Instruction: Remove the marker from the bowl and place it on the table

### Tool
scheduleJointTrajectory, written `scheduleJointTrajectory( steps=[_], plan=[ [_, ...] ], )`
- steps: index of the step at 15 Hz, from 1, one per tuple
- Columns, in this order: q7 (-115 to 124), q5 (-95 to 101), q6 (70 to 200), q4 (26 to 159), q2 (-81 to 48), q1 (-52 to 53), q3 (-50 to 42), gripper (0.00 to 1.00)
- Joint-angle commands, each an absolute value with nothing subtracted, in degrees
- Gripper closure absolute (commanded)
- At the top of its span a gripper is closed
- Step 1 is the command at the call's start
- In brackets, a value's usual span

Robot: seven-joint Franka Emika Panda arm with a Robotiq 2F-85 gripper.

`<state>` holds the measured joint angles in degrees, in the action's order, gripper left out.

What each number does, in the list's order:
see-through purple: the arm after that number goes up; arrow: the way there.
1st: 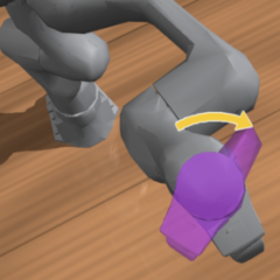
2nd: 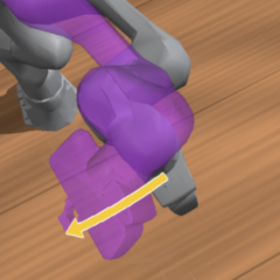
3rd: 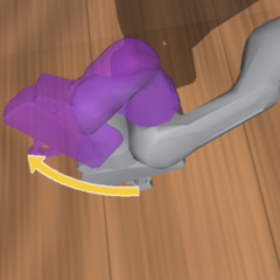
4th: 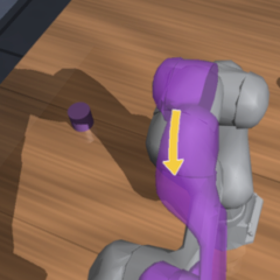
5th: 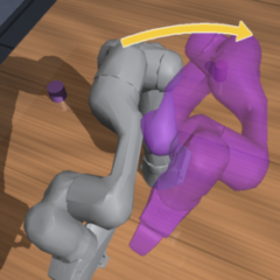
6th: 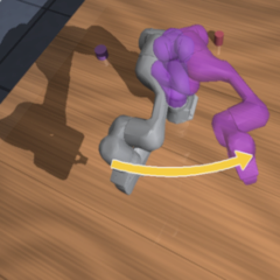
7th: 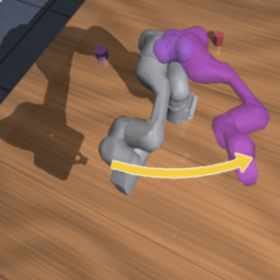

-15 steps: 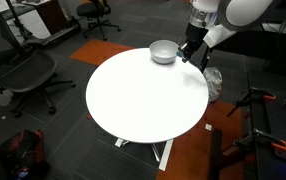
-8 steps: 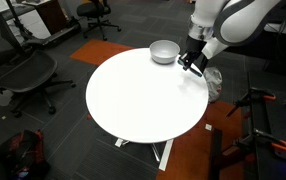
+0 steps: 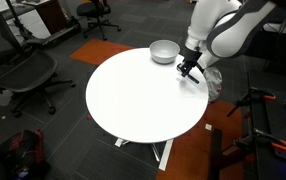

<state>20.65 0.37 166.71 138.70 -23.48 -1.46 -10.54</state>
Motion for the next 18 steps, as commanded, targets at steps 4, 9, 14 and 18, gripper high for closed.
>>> scheduleJointTrajectory(
  steps=[4,9,14,18],
  plan=[
    [20.34,-1.73,168.55,136.96,-25.35,0.57,-11.78,0.46],
    [19.93,-1.29,166.02,138.05,-20.26,1.68,-13.36,0.08],
    [19.25,-1.4,162.9,140.27,-12.22,0.81,-12.2,0.0],
    [19.32,-1.34,158.83,141.15,-7.42,-0.11,-11.09,0.0]
  ],
)
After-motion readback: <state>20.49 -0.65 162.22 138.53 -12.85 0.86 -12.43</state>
